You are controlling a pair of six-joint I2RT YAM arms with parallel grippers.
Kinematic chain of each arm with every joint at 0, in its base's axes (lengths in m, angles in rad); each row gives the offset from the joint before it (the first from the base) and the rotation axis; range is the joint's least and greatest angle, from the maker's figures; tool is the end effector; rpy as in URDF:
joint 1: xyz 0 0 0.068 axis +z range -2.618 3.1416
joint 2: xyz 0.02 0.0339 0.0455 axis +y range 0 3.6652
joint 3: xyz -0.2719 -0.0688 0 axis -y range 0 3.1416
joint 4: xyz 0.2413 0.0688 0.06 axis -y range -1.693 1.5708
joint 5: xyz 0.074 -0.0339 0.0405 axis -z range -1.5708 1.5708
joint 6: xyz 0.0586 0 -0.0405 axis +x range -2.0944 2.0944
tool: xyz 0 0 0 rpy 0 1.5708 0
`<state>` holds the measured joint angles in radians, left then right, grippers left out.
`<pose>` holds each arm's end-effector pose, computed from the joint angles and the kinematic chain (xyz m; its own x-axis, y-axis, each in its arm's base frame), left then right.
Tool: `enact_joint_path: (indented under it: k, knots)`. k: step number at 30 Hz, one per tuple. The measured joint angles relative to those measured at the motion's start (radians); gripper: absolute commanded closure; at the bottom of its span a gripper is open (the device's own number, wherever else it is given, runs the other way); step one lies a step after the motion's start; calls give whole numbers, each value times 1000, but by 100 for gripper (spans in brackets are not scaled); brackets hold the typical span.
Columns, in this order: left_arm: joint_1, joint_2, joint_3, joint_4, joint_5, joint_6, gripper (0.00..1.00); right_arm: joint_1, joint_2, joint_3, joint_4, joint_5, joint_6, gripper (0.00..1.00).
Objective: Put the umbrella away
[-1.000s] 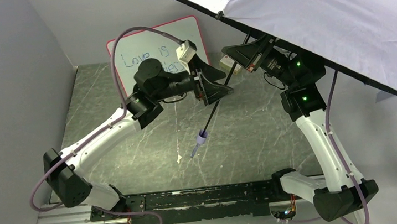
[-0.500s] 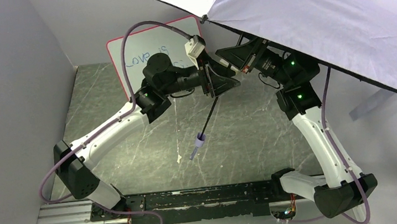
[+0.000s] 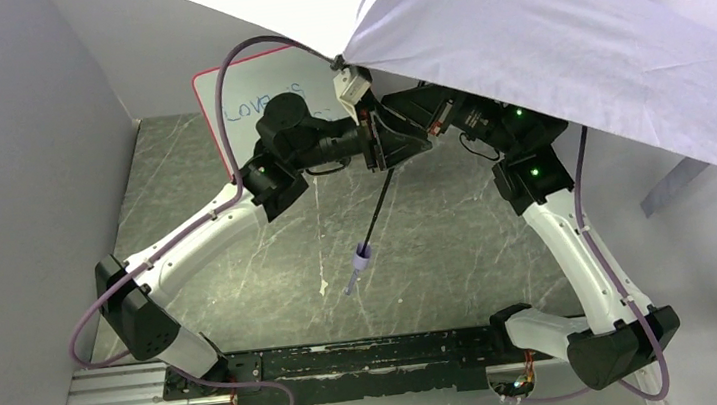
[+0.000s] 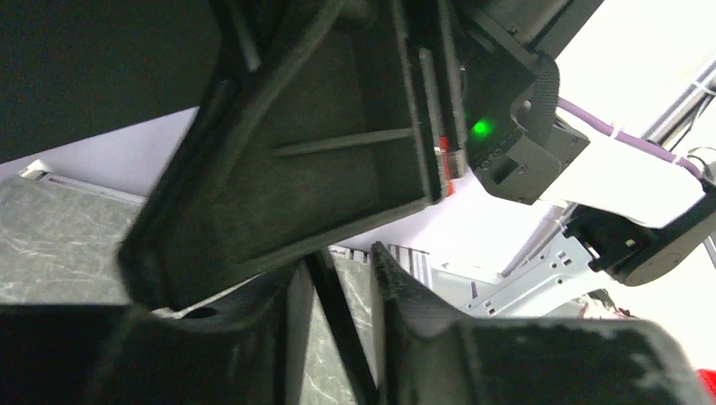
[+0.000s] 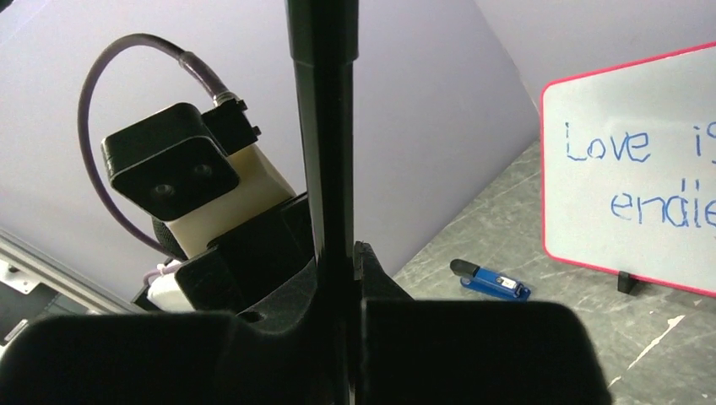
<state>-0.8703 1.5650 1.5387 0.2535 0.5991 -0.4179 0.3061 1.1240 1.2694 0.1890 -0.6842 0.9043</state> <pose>0.2200 -0.3122 0.4666 -0.2673 -0.2030 -0.9420 0.9596 0.0327 -0.2793 0.2228 0.1093 0.4922 -0.4375 0.5005 -0.7470 -0.7423 0.2679 0.6142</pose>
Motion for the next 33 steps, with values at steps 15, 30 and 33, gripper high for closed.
enact_joint_path:
  k: [15, 30, 33]
  knots:
    - [7, -2, 4, -30, -20, -47, 95, 10, -6, 0, -2, 11, -104, 72]
    - [4, -106, -130, 38, -161, -149, 95, 16, -110, -123, 31, 185, -85, 42]
    - [5, -121, -139, 57, -182, -167, 95, 21, -113, -139, 53, 216, -69, 42]
